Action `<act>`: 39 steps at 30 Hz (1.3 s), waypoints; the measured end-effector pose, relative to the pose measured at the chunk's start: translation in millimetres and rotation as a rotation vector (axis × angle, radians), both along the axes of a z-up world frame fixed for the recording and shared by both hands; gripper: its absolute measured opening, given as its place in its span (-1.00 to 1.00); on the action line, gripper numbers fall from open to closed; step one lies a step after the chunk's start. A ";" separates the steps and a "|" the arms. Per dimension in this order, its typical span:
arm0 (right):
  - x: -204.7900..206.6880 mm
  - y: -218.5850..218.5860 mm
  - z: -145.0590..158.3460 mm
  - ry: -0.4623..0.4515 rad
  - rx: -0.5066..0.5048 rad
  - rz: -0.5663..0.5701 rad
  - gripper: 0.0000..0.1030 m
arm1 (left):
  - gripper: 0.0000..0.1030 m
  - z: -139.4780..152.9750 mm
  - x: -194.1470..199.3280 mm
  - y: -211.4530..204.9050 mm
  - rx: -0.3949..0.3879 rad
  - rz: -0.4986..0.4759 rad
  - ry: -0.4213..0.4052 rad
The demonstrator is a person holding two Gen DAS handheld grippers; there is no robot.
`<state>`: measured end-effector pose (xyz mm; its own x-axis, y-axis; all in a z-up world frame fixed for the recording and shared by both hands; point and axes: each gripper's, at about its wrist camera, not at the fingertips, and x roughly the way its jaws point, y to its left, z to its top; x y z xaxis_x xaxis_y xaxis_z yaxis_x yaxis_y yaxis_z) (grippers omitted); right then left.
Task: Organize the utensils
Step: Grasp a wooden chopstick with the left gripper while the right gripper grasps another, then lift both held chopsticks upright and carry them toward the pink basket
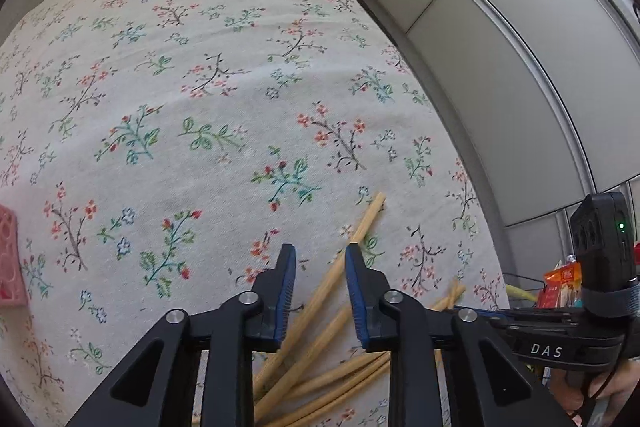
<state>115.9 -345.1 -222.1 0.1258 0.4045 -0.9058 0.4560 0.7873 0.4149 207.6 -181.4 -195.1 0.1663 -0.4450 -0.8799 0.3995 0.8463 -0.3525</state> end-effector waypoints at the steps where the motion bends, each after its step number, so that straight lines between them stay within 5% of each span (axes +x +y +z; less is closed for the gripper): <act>1: 2.4 -1.5 -0.6 -0.001 0.008 -0.005 -0.87 | -0.39 0.5 0.7 -4.4 -0.002 -0.010 -0.004; 10: 13.6 -7.4 -0.8 -0.022 0.022 -0.017 -0.89 | -0.41 -13.2 5.0 -45.7 0.106 -0.086 -0.054; 14: 11.5 -13.9 1.1 -0.032 0.033 -0.031 -0.89 | -0.75 -16.8 3.6 -57.1 0.153 -0.117 -0.104; 20: 8.1 -14.6 14.6 -0.087 0.050 -0.032 -0.89 | -0.83 -10.5 4.4 -51.5 0.187 -0.088 -0.197; 39: -9.4 16.2 124.3 -0.441 -0.023 0.034 -0.90 | -0.87 116.6 -48.9 46.3 0.036 0.096 -0.522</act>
<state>106.5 -328.9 -97.8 0.4888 0.3957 -0.7775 0.2128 0.8102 0.5461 158.7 -135.2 -78.5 0.6250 -0.3775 -0.6832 0.4342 0.8955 -0.0976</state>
